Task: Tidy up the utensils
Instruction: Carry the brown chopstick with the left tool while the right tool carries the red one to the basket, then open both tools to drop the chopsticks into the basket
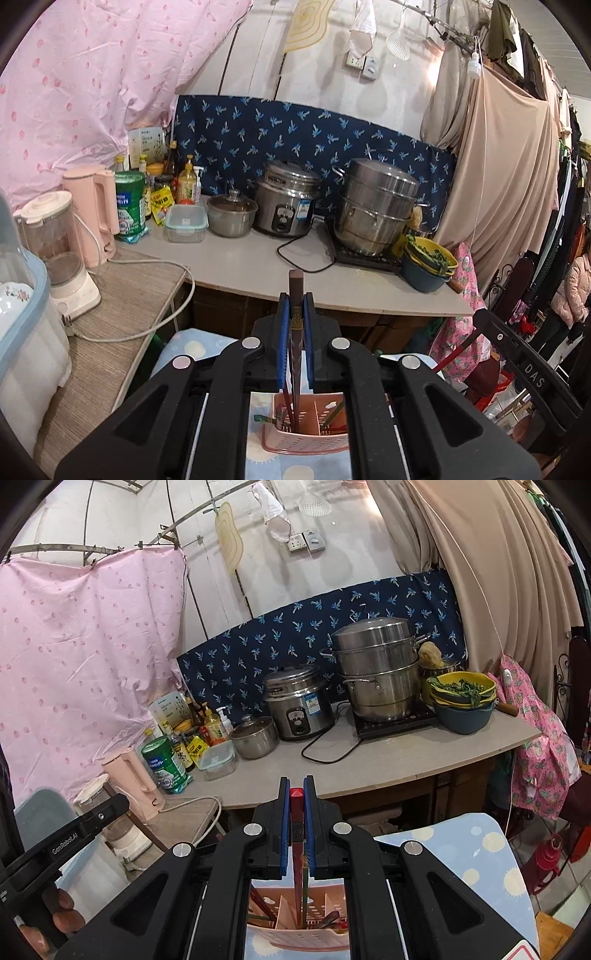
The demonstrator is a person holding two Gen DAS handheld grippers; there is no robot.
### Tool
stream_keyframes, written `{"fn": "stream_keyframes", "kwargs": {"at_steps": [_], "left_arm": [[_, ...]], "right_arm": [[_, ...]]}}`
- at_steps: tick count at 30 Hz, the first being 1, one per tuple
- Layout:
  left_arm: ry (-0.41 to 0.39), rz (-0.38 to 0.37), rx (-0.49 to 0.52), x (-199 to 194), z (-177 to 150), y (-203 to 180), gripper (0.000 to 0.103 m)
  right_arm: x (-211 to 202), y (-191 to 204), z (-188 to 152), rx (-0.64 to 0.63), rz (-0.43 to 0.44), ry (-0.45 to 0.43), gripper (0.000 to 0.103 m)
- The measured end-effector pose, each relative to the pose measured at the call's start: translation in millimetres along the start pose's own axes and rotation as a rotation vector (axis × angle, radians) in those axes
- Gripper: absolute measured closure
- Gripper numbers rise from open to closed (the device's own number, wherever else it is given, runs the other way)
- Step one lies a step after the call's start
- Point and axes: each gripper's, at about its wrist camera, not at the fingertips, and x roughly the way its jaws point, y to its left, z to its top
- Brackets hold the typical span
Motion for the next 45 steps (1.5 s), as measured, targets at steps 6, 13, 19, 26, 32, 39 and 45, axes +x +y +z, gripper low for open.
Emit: {"fn": "stream_keyframes", "kwargs": {"at_steps": [6,13,19,26,32,39,45], "left_arm": [[0.046,0.011,-0.002,18.7,-15.6,1.8,0.096],[0.084,0.021,-0.002,33.6,-26.7,4.1,0.096],[0.092,0.044,-0.003,36.1,-34.6,6.3,0.093],[0.070,0.075,0.009,26.6,-37.5,4.4,0.062],[0.059,0.083,0.015,14.2,-40.7,1.2,0.051],[0.067,0.092,0.036,0.6,-54.2,-2.1,0.049],[0.082,0.110,0.066,-12.8,-72.4,-4.0,0.044]], "right_arm": [[19.7,-4.5,-16.6,0.004,-0.009,0.050,0.096],[36.0,-6.8,-30.9,0.004,-0.013,0.096,0.095],[41.4,-2.8,-39.5,-0.012,-0.004,0.124,0.095],[33.9,3.6,-39.7,-0.025,0.006,0.112,0.090],[19.3,8.5,-41.3,-0.036,0.009,0.098,0.079],[0.4,7.1,-51.0,-0.039,0.006,0.103,0.072],[-17.3,4.2,-69.6,-0.056,-0.009,0.116,0.066]]}}
